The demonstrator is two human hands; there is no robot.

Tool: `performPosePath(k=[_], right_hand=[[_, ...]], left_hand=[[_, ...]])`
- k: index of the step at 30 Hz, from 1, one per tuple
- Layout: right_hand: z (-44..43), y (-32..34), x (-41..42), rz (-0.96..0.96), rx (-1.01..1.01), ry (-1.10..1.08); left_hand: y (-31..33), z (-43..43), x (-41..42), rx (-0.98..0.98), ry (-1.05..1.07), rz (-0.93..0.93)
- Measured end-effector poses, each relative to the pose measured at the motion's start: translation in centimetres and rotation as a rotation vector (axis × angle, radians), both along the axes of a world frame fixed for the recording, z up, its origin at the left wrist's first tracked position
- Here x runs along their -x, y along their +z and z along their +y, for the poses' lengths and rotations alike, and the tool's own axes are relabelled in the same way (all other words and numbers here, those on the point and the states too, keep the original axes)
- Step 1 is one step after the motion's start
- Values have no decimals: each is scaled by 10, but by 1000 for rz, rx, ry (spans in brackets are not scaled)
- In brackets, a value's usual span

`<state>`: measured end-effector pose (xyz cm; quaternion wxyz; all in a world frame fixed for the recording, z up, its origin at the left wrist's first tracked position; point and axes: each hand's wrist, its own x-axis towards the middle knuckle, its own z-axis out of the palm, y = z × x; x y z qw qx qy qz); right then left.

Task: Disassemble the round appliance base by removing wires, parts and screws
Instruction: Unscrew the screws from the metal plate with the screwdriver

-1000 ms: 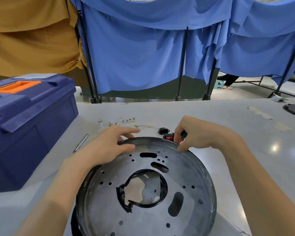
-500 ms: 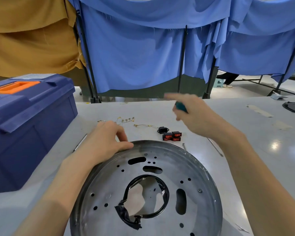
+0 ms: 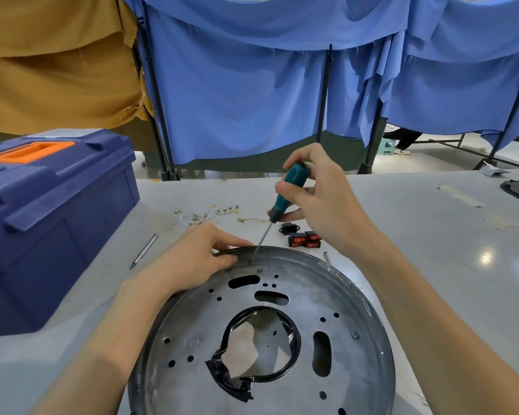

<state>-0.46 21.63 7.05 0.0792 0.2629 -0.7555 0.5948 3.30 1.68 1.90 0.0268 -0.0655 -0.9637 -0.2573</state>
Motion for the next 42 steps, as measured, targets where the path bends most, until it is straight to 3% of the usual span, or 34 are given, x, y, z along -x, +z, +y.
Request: performPosePath(k=[34, 37, 42], right_hand=[[-6, -7, 2, 180, -163, 4], [-6, -10, 3, 199, -181, -17], [-5, -8, 2, 217, -150, -22]], left_hand=[[7, 5, -4, 18, -18, -24], [13, 12, -7, -110, -91, -15], [27, 27, -12, -488, -152, 95]])
